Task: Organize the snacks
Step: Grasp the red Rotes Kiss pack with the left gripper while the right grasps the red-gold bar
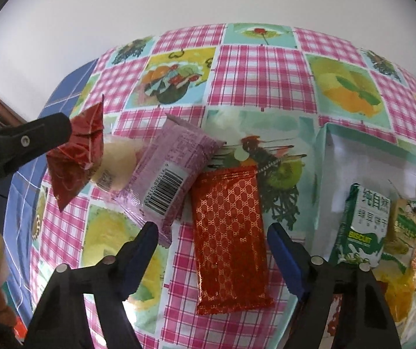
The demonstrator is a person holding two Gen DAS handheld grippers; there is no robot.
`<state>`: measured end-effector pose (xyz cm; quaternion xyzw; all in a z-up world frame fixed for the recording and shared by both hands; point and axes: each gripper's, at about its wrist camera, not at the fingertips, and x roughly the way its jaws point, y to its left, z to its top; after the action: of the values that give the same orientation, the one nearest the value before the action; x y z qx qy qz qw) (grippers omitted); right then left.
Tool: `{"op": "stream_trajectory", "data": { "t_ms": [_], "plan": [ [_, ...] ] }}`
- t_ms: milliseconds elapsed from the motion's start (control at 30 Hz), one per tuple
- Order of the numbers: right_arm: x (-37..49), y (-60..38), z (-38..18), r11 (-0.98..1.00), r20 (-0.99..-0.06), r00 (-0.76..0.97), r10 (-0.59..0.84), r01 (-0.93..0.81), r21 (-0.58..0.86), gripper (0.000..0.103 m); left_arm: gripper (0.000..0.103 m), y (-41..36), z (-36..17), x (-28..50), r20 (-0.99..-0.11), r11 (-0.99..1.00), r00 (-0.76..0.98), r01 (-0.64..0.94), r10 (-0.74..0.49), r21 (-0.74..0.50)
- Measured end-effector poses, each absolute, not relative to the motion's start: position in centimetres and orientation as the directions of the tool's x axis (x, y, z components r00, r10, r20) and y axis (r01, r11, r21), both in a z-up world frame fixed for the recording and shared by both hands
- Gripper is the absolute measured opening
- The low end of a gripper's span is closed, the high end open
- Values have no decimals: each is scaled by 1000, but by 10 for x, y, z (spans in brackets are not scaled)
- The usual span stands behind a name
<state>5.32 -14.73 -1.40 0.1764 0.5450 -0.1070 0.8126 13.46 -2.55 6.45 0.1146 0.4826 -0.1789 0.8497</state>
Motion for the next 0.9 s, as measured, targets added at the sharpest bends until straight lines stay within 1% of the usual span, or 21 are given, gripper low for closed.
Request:
{"op": "stream_trajectory", "data": {
  "t_ms": [167, 267, 367, 400, 500, 533, 600, 733, 900],
  "plan": [
    [61, -145, -25, 925, -937, 350, -5, 357, 129, 77, 103, -37, 58, 128, -860, 865, 482, 490, -165, 109],
    [63, -145, -29, 927, -939, 343, -17, 358, 114, 73, 103, -42, 54, 125, -853, 851, 505, 500, -134, 162],
    [65, -144, -30, 931, -942, 334, -39, 354, 87, 67, 102, -44, 49, 126, -846, 844, 518, 505, -127, 183],
    [65, -144, -30, 931, -942, 332, -48, 355, 78, 64, 99, -45, 48, 126, -847, 839, 516, 511, -127, 186],
    [65, -148, -29, 927, -941, 333, -53, 366, 77, 59, 85, -46, 41, 126, -858, 835, 504, 512, -102, 201],
    [65, -149, -29, 926, -941, 335, -51, 368, 81, 58, 81, -46, 39, 127, -863, 836, 496, 510, -94, 202],
    [65, -150, -29, 926, -940, 336, -50, 368, 82, 58, 79, -46, 35, 126, -872, 835, 481, 513, -87, 200],
    [64, -150, -28, 928, -942, 332, -55, 365, 75, 58, 79, -39, 34, 126, -882, 850, 468, 486, -56, 204],
    [59, -151, -28, 928, -944, 322, -70, 369, 57, 56, 79, -18, 32, 129, -921, 917, 384, 387, -62, 100]
  ]
}}
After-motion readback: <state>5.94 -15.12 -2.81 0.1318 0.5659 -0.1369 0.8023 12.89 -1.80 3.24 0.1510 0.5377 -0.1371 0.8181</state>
